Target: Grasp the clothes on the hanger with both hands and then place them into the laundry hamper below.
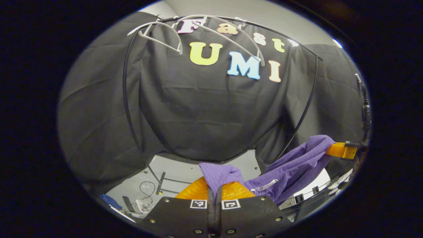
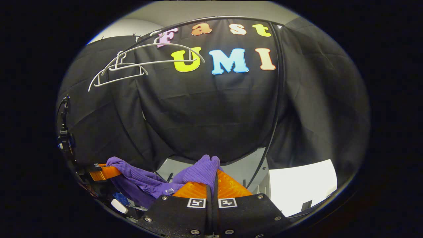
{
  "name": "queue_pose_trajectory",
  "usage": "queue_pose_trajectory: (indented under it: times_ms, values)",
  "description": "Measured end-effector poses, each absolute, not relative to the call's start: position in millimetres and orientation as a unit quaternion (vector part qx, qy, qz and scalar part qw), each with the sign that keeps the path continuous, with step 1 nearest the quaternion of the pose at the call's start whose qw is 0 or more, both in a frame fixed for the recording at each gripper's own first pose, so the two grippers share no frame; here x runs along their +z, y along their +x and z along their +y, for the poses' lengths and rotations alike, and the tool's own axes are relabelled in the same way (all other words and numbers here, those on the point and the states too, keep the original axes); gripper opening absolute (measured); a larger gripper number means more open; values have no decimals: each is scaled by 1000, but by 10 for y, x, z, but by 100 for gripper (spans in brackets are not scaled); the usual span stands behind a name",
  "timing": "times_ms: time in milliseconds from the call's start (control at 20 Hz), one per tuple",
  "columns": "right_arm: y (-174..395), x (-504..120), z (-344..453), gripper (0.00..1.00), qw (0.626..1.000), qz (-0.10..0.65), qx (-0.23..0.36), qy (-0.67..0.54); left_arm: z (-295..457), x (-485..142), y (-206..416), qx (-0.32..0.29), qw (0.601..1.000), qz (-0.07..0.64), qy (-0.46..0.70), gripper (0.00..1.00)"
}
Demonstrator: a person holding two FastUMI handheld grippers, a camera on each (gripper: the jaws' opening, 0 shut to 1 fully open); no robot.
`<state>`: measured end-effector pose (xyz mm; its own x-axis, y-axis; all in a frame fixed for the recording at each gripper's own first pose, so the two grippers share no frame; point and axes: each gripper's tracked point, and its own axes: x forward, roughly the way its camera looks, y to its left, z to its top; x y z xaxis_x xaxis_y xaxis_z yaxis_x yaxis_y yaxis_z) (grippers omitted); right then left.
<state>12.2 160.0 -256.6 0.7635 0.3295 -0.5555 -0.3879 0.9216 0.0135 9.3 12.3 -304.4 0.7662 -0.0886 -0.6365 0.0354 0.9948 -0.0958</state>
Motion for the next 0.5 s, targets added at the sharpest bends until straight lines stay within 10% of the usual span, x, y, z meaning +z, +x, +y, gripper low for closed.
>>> queue_pose_trajectory:
  times_ms: [500]
  values:
    - [-179, -3537, 1551, 0, 898, 386, 202, -65, 139, -3841, -280, 12, 914, 399, -70, 1]
